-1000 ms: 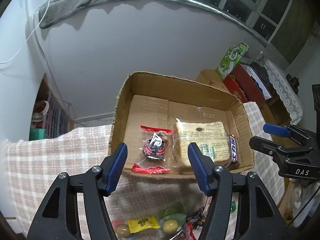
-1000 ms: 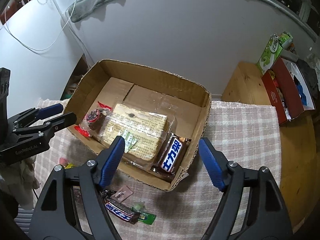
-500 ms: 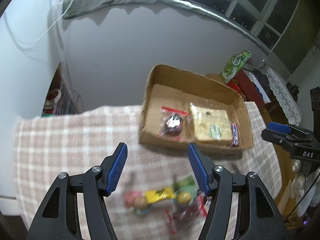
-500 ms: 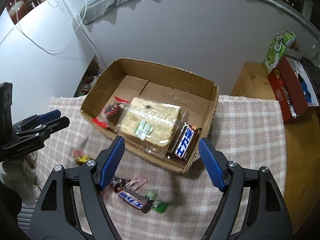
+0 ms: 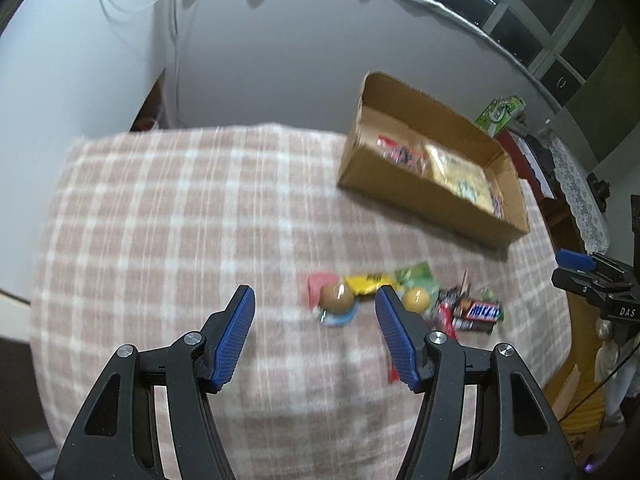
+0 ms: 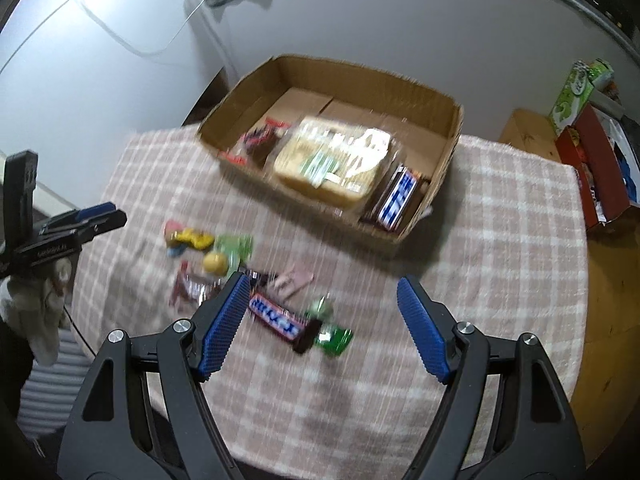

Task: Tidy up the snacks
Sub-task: 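Withdraw both grippers from the box toward the remaining snacks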

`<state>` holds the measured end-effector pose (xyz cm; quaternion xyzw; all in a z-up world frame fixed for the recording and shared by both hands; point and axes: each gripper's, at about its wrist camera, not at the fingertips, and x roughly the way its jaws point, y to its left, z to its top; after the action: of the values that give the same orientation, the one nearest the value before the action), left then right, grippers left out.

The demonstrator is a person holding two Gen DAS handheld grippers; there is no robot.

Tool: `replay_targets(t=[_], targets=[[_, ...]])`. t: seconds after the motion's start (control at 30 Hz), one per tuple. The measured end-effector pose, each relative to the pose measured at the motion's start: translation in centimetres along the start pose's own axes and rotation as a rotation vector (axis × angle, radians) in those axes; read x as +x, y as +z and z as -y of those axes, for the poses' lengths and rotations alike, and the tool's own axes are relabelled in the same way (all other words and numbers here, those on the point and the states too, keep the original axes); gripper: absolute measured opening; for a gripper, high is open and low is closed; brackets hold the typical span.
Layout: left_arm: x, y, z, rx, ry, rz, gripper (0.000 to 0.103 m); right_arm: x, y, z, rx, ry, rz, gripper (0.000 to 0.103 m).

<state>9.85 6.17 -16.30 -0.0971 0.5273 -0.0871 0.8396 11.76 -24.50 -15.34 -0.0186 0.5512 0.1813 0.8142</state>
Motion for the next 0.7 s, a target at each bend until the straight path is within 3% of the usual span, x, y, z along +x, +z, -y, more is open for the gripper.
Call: replay_targets(t=[0.3, 0.6, 0.7], targets=[[1.5, -2.6, 0.5, -0.006, -0.009, -0.046, 0.062, 2.1, -2.0, -2.5, -0.142, 0.003, -0.060, 0.078], [2.8, -3.0, 0.6, 0.013, -0.003, -0.060, 0.060, 5.8, -2.1, -5.3, -0.352, 0.004, -0.161, 0.059], [3.3, -2.9, 0.7, 0.023, 0.002, -0.066, 0.060, 6.8, -2.1, -6.1, -0.408, -0.013, -0.180, 0.058]])
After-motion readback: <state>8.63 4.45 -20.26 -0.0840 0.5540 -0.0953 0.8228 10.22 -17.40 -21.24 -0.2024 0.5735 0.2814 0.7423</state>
